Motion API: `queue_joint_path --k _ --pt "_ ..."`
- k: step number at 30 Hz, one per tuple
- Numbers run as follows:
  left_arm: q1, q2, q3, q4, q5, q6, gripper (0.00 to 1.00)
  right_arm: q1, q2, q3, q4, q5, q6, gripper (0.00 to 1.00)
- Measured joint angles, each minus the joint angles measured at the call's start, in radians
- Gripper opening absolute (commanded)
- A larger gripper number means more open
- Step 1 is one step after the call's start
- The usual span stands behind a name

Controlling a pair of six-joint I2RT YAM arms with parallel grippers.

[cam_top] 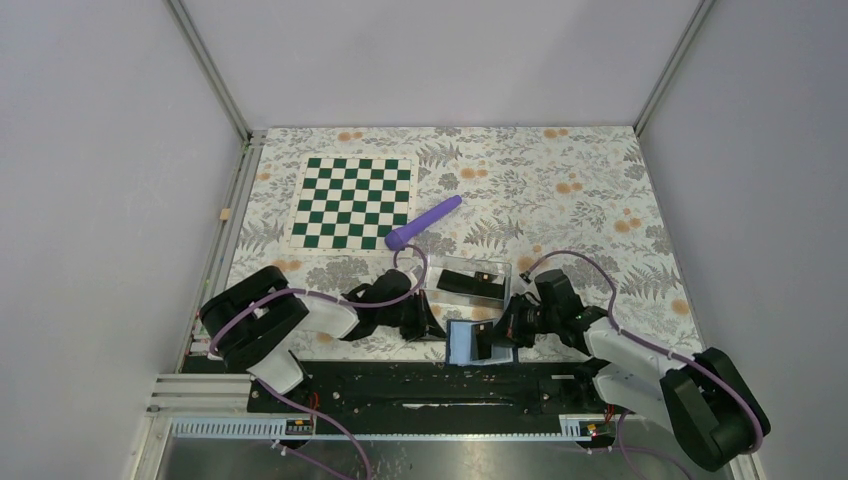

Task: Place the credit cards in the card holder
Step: Insert the credit card into the card holder.

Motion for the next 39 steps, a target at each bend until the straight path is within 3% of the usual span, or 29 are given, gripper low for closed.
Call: queue_joint_path --k 10,28,34,39 --pt "-0.002 0.017 0.008 0.019 0.001 0.000 0.00 0.012 -0.047 0.010 -0.111 -0.010 -0.009 0.00" --pt "-0.003 -0.002 0.018 -0.024 -0.021 -0.008 0.00 0.070 0.161 -0.023 0.261 -0.050 0.079 0.00" --pt "-0.001 -0.029 0.018 -0.071 -0.034 -0.008 0.00 0.121 0.276 -0.001 0.370 -0.050 0.113 0.08" --pt "0.000 -0.040 0.018 -0.089 -0.043 -0.008 0.00 0.143 0.278 0.008 0.370 -0.026 0.117 0.17"
